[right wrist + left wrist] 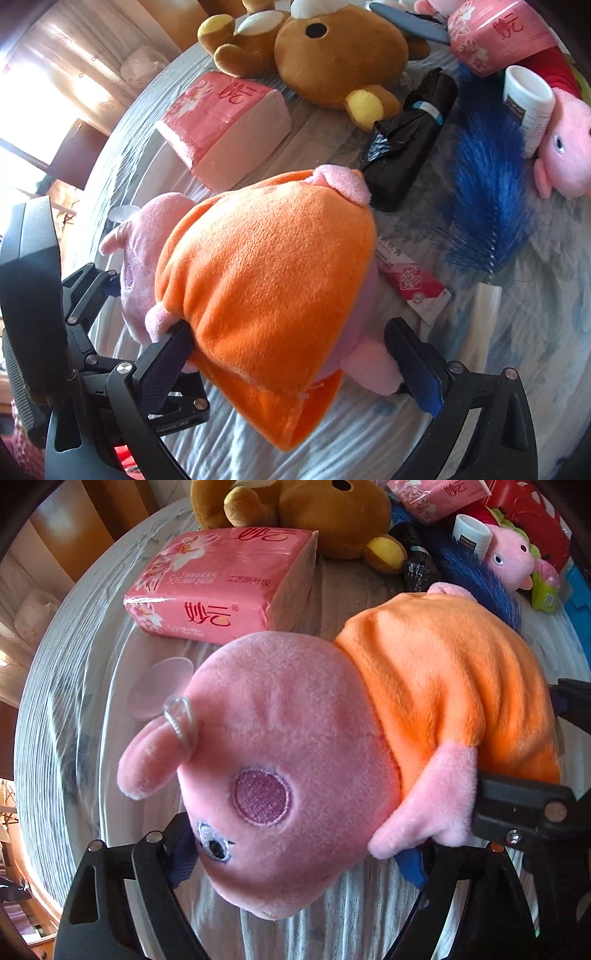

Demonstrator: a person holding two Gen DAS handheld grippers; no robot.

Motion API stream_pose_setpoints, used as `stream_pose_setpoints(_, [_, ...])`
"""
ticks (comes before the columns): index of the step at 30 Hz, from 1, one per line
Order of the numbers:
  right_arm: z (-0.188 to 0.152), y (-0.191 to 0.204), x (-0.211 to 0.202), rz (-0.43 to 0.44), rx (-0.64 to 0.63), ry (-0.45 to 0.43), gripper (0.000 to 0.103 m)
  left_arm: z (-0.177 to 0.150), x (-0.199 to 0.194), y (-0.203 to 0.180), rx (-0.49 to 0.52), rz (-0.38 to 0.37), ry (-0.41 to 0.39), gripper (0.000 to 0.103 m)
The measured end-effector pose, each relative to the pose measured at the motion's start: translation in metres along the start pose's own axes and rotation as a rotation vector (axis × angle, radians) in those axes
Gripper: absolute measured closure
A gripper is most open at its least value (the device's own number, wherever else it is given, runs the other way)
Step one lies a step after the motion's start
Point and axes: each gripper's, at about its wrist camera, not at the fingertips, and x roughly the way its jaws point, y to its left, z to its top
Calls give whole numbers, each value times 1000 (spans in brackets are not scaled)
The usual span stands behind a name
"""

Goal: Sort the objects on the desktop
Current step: 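Grasp the pink pig plush in orange shirt with both tools, then carry the pig plush with both tools into the blue bin and release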

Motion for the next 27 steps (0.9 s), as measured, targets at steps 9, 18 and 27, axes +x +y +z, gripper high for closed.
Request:
stream_pose_setpoints(9, [-4,8,-31,-60,-15,-108,22,8,-33,-23,34,-16,-120,36])
stream_pose_setpoints(18, [-26,-31,-143,-214,44,-314,22,53,-94,-110,179,-104,-306,36])
stream_pose_setpoints(27, [-97,-105,-287,-405,210,-499,22,77,-180,-235,401,-233,-483,36])
